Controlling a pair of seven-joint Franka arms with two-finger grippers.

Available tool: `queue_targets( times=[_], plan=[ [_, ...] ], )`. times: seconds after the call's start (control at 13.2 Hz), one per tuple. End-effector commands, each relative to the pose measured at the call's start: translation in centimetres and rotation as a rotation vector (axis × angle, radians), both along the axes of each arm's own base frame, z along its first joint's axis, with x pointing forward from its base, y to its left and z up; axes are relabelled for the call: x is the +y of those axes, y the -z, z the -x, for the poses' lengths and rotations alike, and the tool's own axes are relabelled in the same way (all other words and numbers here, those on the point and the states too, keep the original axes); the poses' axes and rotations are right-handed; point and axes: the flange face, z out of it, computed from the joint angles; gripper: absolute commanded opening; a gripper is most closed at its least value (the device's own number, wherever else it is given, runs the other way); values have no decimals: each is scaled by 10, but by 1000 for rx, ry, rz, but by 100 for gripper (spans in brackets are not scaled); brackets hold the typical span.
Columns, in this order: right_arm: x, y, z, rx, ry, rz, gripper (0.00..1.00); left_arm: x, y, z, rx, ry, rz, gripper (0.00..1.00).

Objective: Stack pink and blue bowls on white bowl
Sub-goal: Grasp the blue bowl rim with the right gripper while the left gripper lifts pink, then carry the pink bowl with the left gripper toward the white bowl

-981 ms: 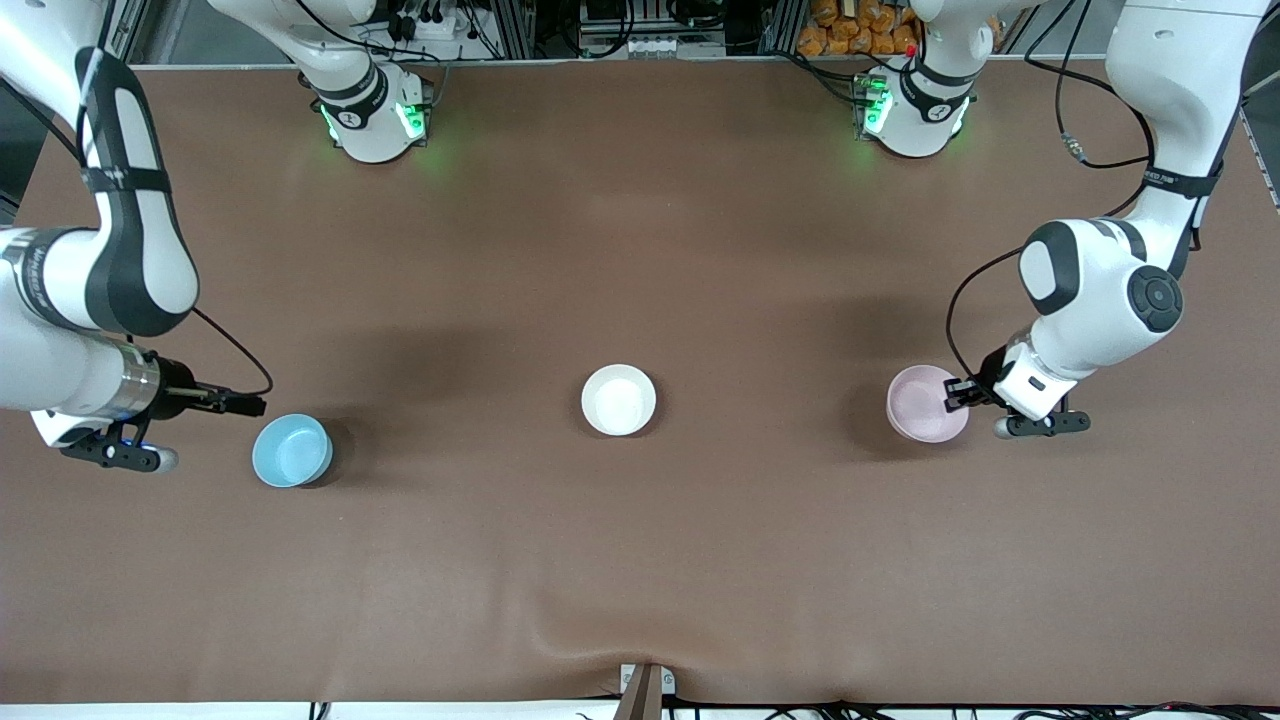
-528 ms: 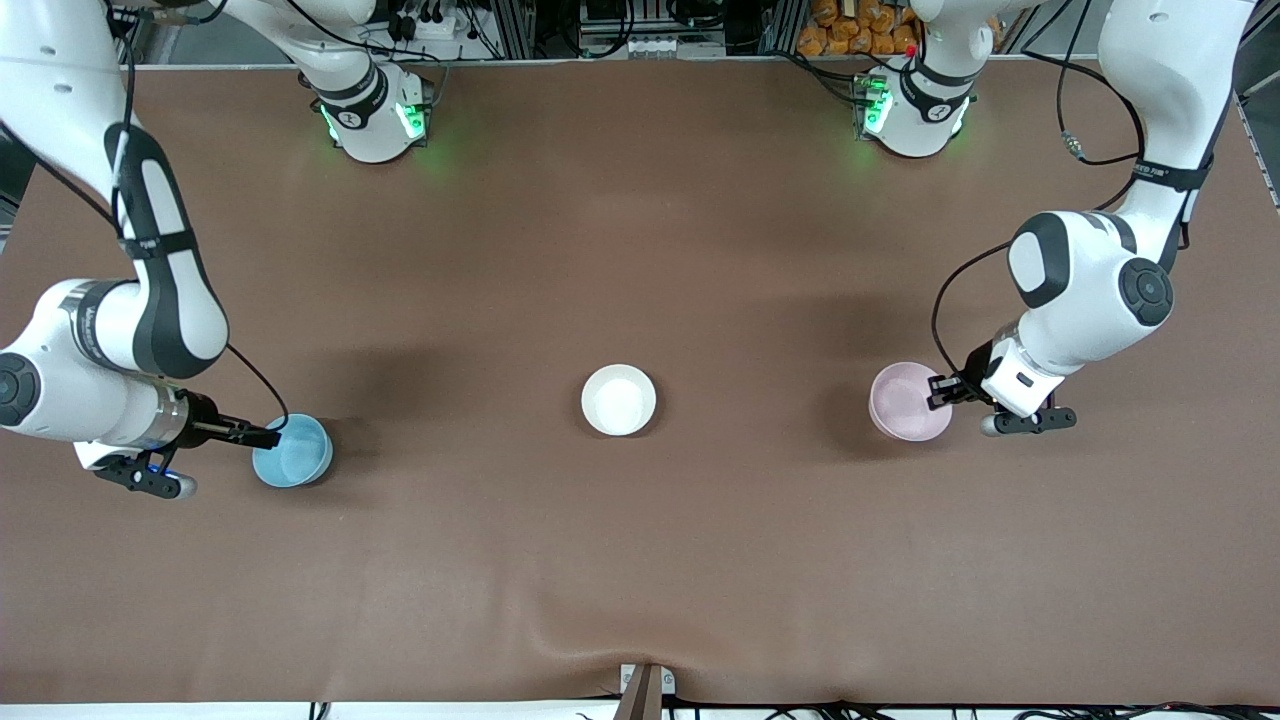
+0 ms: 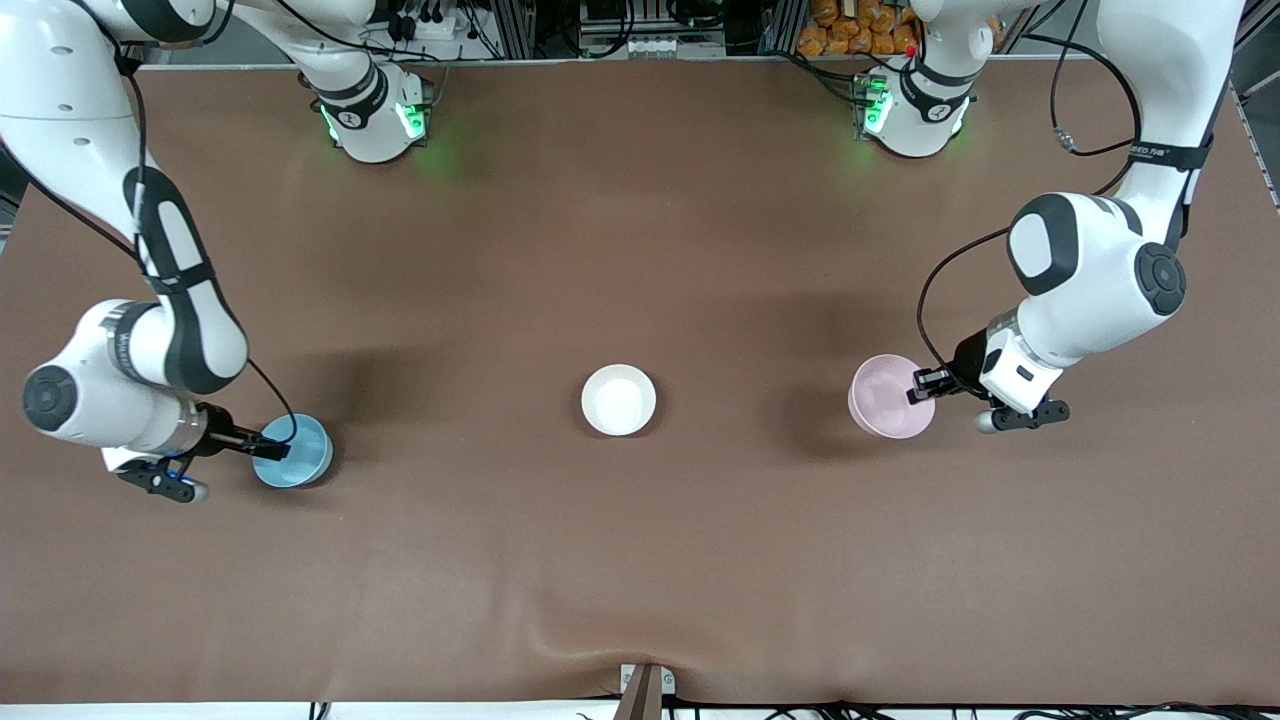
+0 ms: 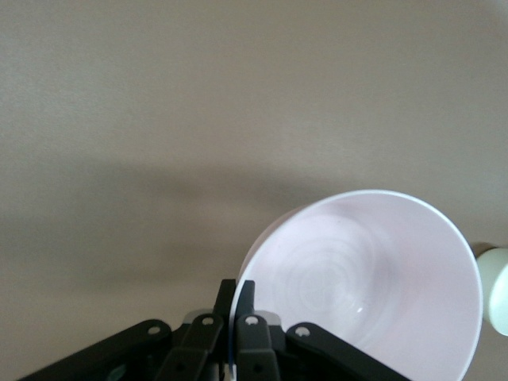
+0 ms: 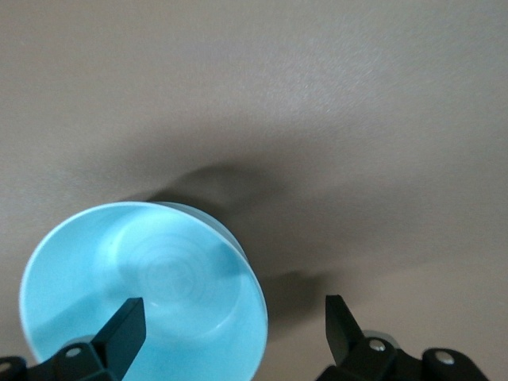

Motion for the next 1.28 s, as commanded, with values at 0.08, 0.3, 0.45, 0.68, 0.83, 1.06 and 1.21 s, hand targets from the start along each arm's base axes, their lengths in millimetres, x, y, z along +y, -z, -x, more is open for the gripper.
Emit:
queue_targets(
  times=[0.08, 0.3, 0.45, 0.68, 0.83, 1.06, 1.21],
  plan=[
    [1, 4, 9, -17, -5, -7, 100, -20, -46, -9, 45, -28, 41, 0],
    [2, -2, 9, -14, -4, -8, 97, -36, -78, -15, 86, -43, 61, 0],
    [1, -1, 11, -6, -3, -10, 55, -36, -84, -17, 85, -46, 70, 0],
    [-2, -1, 11, -7, 4, -12, 0, -47, -89, -17, 102, -78, 145, 0],
    [-3, -1, 12, -5, 6, -13, 0, -67, -98, -16, 107, -84, 158, 0],
    [-2, -8, 12, -1, 8, -18, 0, -108, -109, -10, 129, -105, 172, 0],
    [1, -22, 11, 0, 12, -29, 0, -139, -107, -5, 156, -121, 178, 0]
  ],
)
